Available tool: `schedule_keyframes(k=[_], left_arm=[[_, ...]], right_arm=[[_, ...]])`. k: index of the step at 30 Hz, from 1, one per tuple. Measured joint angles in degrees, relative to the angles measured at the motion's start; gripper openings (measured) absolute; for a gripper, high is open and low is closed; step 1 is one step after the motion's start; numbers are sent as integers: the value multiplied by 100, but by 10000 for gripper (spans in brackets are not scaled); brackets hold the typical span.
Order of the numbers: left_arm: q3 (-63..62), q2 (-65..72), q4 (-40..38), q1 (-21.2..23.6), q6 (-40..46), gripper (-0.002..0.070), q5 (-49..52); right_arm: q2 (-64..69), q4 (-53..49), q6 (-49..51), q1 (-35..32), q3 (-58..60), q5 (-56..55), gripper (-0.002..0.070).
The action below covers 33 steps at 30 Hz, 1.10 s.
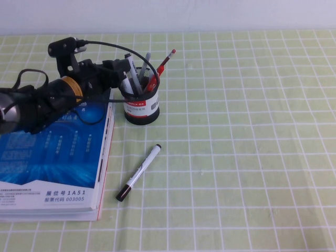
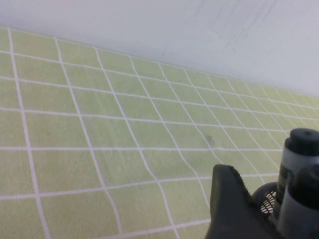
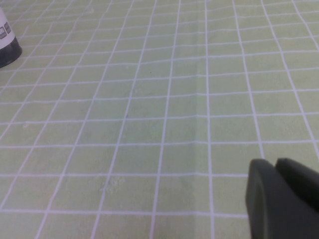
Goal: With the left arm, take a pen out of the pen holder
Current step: Pick up the pen from the pen holder
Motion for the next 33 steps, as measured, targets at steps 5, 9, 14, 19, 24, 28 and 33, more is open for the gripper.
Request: schedule_keyframes(k=[5, 9, 14, 19, 24, 28, 33], left_arm=[[0, 37, 22, 0, 0, 259, -67], [0, 37, 33, 0, 0, 195, -116], [0, 37, 42, 0, 0, 117, -153], [0, 37, 64, 0, 0, 116, -153], [0, 37, 111, 0, 0, 116, -177], [0, 37, 199, 0, 0, 116, -316], [0, 37, 245, 0, 205, 116, -360]], right_arm=[[0, 0, 0, 0, 0, 0, -15], [0, 0, 0, 0, 0, 0, -15], [0, 0, 0, 0, 0, 0, -15], [0, 0, 0, 0, 0, 0, -15], [0, 0, 0, 0, 0, 0, -15], [0, 0, 0, 0, 0, 0, -15], [0, 0, 0, 0, 0, 0, -15]])
